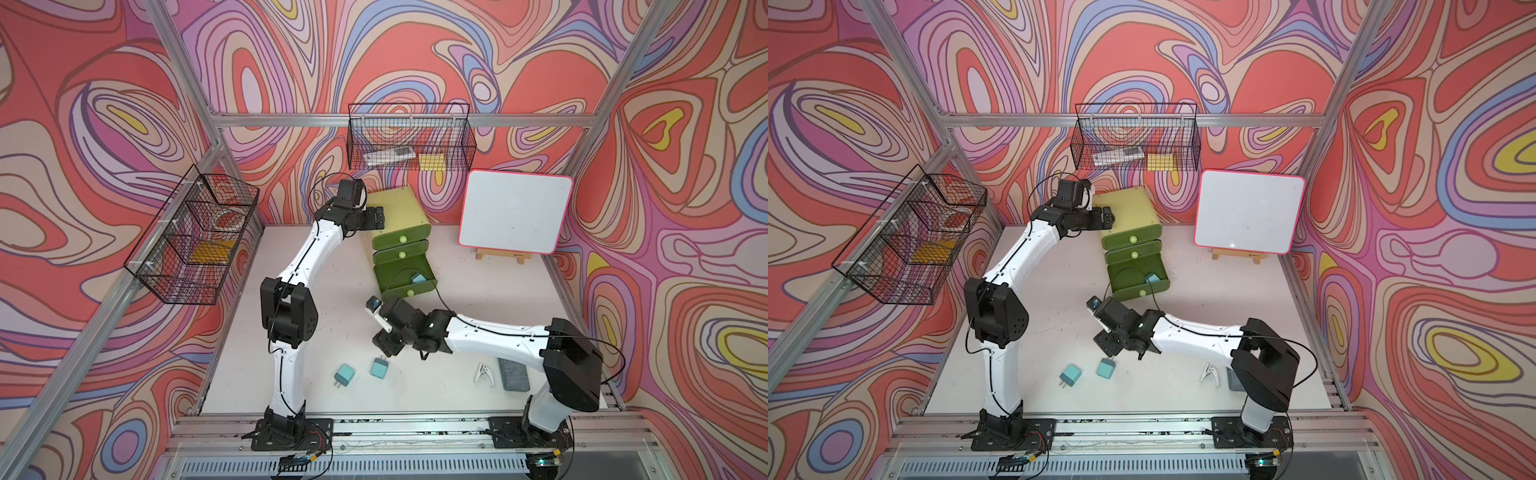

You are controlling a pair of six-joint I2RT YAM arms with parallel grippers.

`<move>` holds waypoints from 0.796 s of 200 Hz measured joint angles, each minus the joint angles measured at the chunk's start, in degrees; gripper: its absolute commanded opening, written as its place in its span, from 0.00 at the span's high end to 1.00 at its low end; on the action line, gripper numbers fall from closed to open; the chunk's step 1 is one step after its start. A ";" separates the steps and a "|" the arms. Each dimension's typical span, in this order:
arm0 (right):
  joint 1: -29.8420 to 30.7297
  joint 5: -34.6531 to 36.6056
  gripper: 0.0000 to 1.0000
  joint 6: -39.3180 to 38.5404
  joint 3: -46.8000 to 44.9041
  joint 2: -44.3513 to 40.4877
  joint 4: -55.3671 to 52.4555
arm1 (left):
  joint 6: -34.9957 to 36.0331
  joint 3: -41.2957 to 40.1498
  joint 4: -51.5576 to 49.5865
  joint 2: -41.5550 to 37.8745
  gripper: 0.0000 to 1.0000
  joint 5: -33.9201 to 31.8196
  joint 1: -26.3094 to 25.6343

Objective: Place the plugs into the drawer by color
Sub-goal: Pick up the plug from the center of the board.

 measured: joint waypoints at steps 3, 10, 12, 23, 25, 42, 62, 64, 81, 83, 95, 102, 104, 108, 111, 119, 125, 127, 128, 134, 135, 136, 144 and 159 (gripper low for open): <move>0.52 0.42 0.23 0.20 0.09 0.57 -0.09 | 0.00 0.00 0.00 0.00 0.06 -0.02 0.00; 1.70 1.60 0.22 0.90 0.61 2.03 -0.72 | 0.02 0.00 0.00 0.00 0.06 -0.02 0.00; 2.12 1.97 0.22 1.22 0.83 2.58 -0.92 | 0.00 0.00 -0.02 0.00 0.06 0.00 0.00; 3.48 3.74 0.21 2.38 1.95 5.14 -1.68 | 0.02 0.00 0.00 0.00 0.06 -0.02 0.00; 3.63 3.85 0.21 2.60 2.08 5.49 -1.81 | 0.00 0.00 -0.02 0.00 0.06 0.00 0.00; 4.90 5.22 0.20 4.72 3.28 8.31 -2.89 | 0.00 0.00 -0.02 0.00 0.06 0.00 0.00; 5.60 5.99 0.20 7.23 3.61 9.64 -4.13 | 0.00 0.00 -0.02 0.00 0.06 0.02 0.00; 5.66 6.10 0.20 7.52 3.61 9.66 -4.17 | 0.00 0.00 -0.02 0.00 0.06 0.02 0.00; 6.05 6.75 0.20 9.40 3.61 9.66 -5.11 | 0.00 0.00 -0.02 0.00 0.06 0.02 0.00; 6.10 6.80 0.20 9.68 3.61 9.66 -5.22 | 0.02 0.00 -0.02 0.00 0.06 0.02 0.00; 6.32 6.99 0.20 10.84 3.13 9.57 -5.46 | 0.00 0.00 -0.04 0.00 0.06 0.04 0.00; 6.40 7.02 0.20 11.56 2.58 9.44 -5.64 | 0.00 0.00 -0.04 0.00 0.06 0.07 0.00; 6.43 7.02 0.20 11.78 2.40 9.40 -5.75 | 0.02 0.00 -0.04 0.00 0.06 0.09 0.00; 6.47 7.02 0.20 12.13 2.05 9.25 -5.90 | 0.00 0.00 -0.04 0.00 0.06 0.11 0.00; 6.47 6.97 0.20 12.41 1.75 9.11 -6.03 | 0.00 0.00 -0.04 0.00 0.06 0.13 0.00; 6.51 6.88 0.21 13.14 0.79 8.61 -6.47 | 0.00 0.00 -0.04 0.00 0.06 0.15 0.00; 6.54 6.75 0.23 13.68 0.11 8.15 -6.80 | 0.00 0.00 -0.04 0.00 0.06 0.17 0.00; 6.54 6.69 0.23 13.86 -0.15 7.98 -6.88 | 0.00 0.00 -0.04 0.00 0.06 0.20 0.00; 6.54 6.67 0.23 13.94 -0.24 7.93 -6.88 | 0.00 0.00 -0.04 0.00 0.06 0.20 0.00; 6.54 6.47 0.25 14.45 -0.92 7.50 -6.95 | 0.00 0.00 -0.04 0.00 0.06 0.20 0.00; 6.54 6.40 0.26 14.64 -1.07 7.39 -6.95 | 0.00 0.00 -0.04 0.00 0.06 0.20 0.00; 6.54 6.38 0.26 14.71 -1.16 7.32 -6.95 | 0.00 0.00 -0.04 0.00 0.06 0.20 0.00; 6.54 5.99 0.28 15.32 -1.95 6.82 -6.88 | 0.00 0.00 -0.04 0.00 0.06 0.20 0.00; 6.54 5.38 0.34 16.09 -2.80 6.49 -6.56 | 0.00 0.00 -0.04 0.00 0.06 0.26 0.00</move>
